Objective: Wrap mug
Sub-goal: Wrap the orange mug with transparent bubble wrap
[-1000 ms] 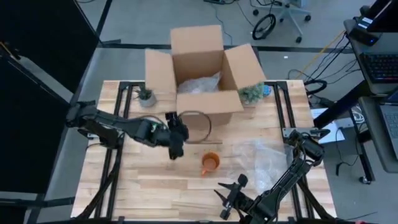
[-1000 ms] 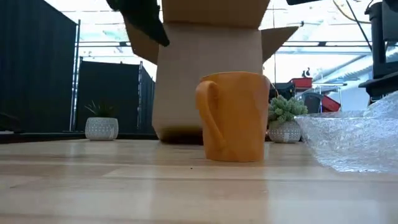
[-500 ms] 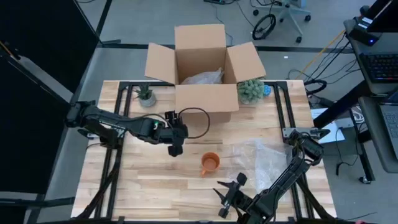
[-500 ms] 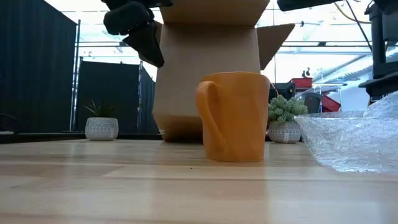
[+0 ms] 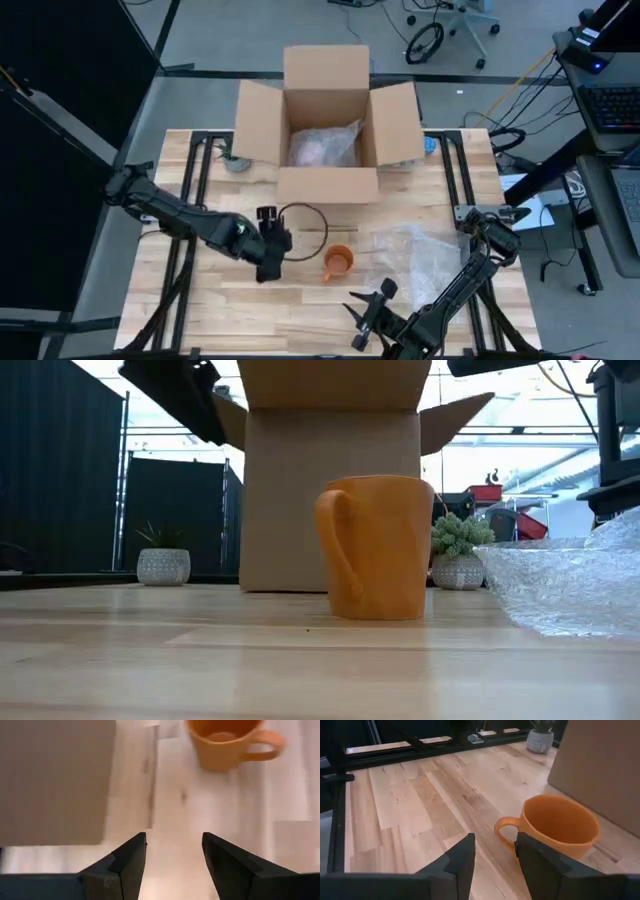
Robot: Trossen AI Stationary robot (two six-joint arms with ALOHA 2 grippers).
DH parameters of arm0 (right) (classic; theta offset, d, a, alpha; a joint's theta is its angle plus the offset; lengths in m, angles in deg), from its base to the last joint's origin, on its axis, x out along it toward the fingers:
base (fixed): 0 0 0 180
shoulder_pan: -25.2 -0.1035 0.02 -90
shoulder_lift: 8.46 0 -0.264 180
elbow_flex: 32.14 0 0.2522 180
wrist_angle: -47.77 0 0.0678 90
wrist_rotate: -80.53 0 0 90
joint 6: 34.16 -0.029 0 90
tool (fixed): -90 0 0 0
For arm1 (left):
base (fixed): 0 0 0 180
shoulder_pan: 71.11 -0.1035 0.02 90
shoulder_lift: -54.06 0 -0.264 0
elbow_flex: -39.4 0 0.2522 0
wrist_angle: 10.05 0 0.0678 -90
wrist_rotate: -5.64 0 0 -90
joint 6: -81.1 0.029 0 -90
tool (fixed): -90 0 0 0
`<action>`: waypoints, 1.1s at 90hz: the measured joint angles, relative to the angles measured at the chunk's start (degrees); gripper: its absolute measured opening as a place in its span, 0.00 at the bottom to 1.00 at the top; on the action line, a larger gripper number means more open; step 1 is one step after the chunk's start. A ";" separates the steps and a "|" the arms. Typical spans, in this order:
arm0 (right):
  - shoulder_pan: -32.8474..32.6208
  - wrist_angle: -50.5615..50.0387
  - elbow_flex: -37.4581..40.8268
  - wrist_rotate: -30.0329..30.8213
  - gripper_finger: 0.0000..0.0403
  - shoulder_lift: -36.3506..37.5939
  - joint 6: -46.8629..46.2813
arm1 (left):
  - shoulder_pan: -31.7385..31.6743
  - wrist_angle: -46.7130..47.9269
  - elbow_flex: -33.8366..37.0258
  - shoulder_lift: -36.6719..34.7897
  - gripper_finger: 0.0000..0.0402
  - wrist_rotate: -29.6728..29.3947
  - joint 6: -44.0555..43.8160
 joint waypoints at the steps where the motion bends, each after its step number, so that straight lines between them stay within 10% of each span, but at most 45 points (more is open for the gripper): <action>1: 0.04 0.07 0.00 -0.06 0.32 0.00 -0.01 | 0.28 -0.07 0.00 0.00 0.45 0.04 -0.40; 30: 2.97 -6.51 0.00 -13.42 0.39 6.43 4.21 | 9.46 -8.03 3.83 0.00 0.45 -2.21 -10.23; 64: 14.07 -17.97 -0.04 -24.65 0.55 10.01 2.25 | 10.76 -40.80 19.91 0.40 0.45 -7.31 -15.77; 99: 25.86 -18.28 0.00 -34.51 0.52 9.22 7.17 | 10.18 -45.15 21.00 7.94 0.45 -10.79 -14.84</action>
